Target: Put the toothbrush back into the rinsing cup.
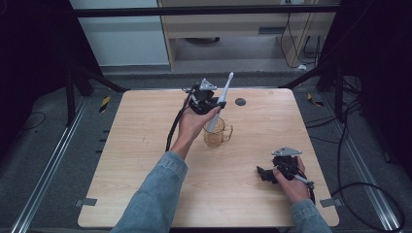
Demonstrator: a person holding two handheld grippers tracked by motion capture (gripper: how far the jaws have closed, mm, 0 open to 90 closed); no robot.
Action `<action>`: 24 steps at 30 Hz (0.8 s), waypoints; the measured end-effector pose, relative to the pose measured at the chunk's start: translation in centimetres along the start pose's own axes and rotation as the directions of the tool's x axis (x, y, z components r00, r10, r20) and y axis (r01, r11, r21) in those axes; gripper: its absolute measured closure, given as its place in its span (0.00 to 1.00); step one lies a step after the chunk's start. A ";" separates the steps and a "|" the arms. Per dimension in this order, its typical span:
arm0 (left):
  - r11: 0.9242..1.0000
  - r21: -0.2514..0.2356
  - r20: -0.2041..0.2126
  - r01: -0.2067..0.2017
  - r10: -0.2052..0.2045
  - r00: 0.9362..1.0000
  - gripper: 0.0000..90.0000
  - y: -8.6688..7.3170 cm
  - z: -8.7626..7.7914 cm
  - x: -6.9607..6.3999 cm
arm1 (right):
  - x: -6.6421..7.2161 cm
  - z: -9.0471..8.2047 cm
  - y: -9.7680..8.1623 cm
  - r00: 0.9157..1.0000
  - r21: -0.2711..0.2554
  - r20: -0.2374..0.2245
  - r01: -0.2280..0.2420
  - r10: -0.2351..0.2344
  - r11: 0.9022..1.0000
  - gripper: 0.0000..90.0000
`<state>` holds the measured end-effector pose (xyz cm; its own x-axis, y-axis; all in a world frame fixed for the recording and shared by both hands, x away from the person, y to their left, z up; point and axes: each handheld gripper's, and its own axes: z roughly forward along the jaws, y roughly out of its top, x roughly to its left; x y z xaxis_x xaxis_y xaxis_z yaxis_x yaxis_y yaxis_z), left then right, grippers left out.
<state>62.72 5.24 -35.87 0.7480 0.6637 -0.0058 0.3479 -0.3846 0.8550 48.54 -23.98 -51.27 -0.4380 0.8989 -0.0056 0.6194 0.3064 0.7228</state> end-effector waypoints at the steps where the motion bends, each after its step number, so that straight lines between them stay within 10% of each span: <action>1: 1.000 -0.001 0.002 0.000 0.000 1.000 0.74 -0.1 0.0 0.0 | 0.0 0.0 0.0 1.000 0.000 0.000 0.000 0.000 1.000 0.00; 24: 0.999 0.025 -0.011 -0.037 0.037 0.999 0.74 -1.8 0.3 -0.8 | 0.0 0.0 0.0 1.000 0.000 -0.001 -0.001 0.001 1.000 0.00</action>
<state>61.66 5.20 -37.52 0.7543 0.6558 0.0318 0.3342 -0.4252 0.8411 48.54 -23.98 -51.28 -0.4380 0.8989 -0.0040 0.6200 0.3053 0.7227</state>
